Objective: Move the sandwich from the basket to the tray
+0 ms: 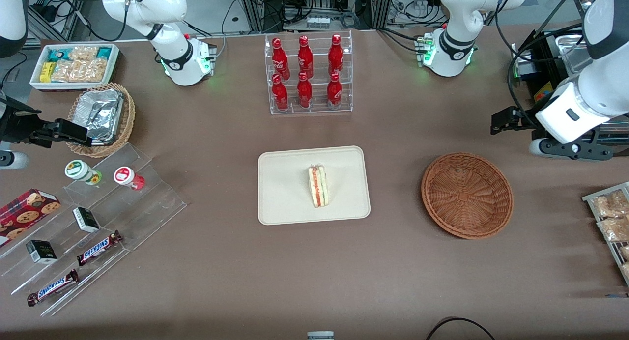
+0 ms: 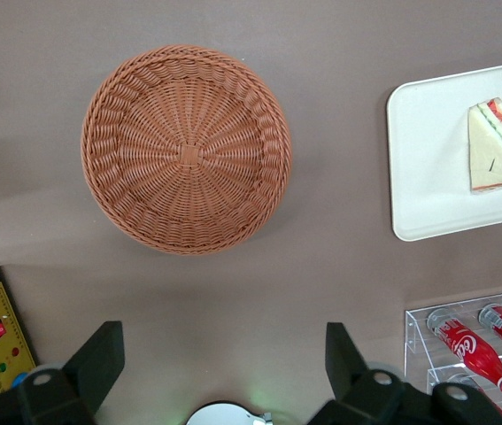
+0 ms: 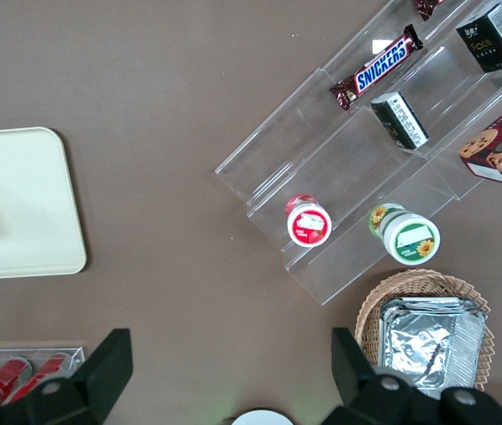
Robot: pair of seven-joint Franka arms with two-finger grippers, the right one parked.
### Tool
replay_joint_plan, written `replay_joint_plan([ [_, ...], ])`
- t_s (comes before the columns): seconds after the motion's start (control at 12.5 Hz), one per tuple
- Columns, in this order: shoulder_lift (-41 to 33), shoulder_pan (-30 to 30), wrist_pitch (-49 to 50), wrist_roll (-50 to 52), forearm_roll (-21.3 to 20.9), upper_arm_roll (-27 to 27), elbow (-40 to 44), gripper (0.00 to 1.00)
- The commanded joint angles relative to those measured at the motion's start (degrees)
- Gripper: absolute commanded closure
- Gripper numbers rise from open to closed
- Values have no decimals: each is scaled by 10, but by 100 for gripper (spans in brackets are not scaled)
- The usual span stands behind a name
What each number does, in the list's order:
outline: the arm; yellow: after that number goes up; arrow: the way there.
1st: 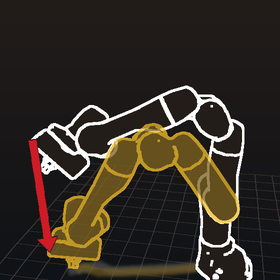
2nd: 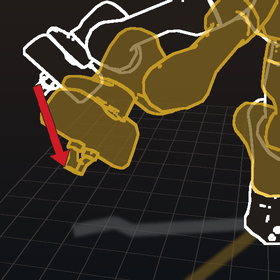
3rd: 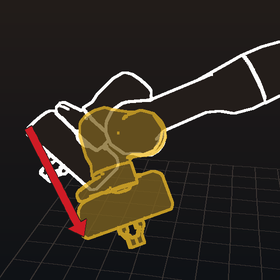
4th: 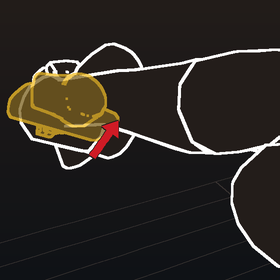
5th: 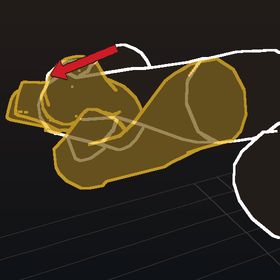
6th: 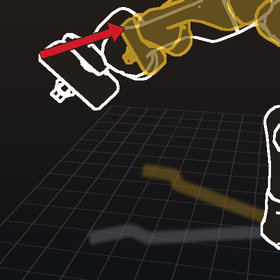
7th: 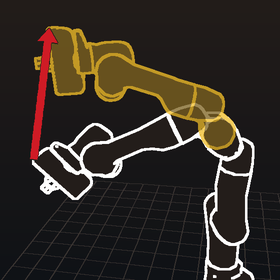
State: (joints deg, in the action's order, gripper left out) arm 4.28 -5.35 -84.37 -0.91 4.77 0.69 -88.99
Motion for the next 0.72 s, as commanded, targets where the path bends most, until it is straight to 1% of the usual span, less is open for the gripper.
replay_joint_plan([
  [0.0,-20,25,-4,-21,-9,18,-17,0],
  [0.24,-23,25,4,-19,-12,17,-15,0],
  [0.32,-24,25,10,-19,-20,16,-13,0],
  [0.64,-59,26,17,-16,-27,13,-33,0],
])
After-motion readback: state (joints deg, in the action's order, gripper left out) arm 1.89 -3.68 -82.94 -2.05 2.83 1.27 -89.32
